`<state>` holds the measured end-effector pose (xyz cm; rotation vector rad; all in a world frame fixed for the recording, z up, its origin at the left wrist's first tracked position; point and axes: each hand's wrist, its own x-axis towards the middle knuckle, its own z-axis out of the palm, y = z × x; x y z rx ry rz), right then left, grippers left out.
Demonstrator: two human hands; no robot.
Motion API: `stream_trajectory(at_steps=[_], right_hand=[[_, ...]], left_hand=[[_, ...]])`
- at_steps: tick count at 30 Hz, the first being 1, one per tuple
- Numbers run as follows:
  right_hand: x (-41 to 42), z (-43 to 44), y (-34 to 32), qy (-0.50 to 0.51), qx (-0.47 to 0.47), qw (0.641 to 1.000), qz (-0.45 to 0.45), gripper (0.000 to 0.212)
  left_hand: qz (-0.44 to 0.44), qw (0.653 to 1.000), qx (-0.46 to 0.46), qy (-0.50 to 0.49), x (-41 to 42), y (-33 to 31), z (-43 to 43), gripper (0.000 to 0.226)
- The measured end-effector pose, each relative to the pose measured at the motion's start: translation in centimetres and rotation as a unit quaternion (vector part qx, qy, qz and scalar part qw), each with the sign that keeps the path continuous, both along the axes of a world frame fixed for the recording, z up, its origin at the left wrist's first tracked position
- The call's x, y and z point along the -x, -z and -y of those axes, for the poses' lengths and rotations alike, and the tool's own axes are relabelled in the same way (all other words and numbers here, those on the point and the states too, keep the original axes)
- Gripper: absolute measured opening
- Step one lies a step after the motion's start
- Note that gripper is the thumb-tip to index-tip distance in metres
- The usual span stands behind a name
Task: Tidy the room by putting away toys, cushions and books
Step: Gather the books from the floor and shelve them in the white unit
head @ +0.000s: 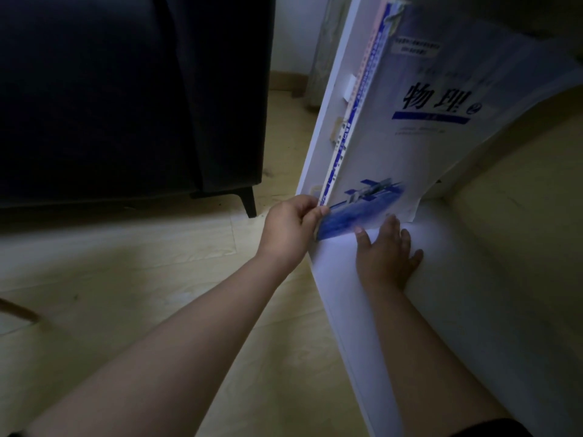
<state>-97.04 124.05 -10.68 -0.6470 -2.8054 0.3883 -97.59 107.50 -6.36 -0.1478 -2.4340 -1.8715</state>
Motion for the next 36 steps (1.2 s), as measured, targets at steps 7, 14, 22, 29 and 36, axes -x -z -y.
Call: stream_trajectory(at_steps=[7,14,22,29,36], right_hand=[[0.0,-0.2,0.1,0.002,-0.008,1.000,0.022,0.072],[-0.2,0.1,0.1,-0.001,0.003,0.999,-0.050,0.068],[-1.4,0.6,0.8,-0.010,0.076,0.976,-0.203,0.048],[-3.9,2.4,1.0,0.001,0.119,0.971,-0.208,0.040],[-7.3,5.1,-0.5,-0.015,0.158,0.975,-0.155,0.040]], left_hand=[[0.015,1.000,0.007,0.008,0.1,-0.3,-0.1,0.020],[0.028,1.000,0.008,-0.003,-0.2,-0.7,-0.2,0.020],[0.047,0.998,0.036,-0.038,-0.8,-1.8,-0.6,0.018],[0.066,0.988,0.127,-0.060,-2.3,-1.1,0.9,0.043],[0.093,0.976,0.189,-0.062,-4.3,-2.1,4.0,0.044]])
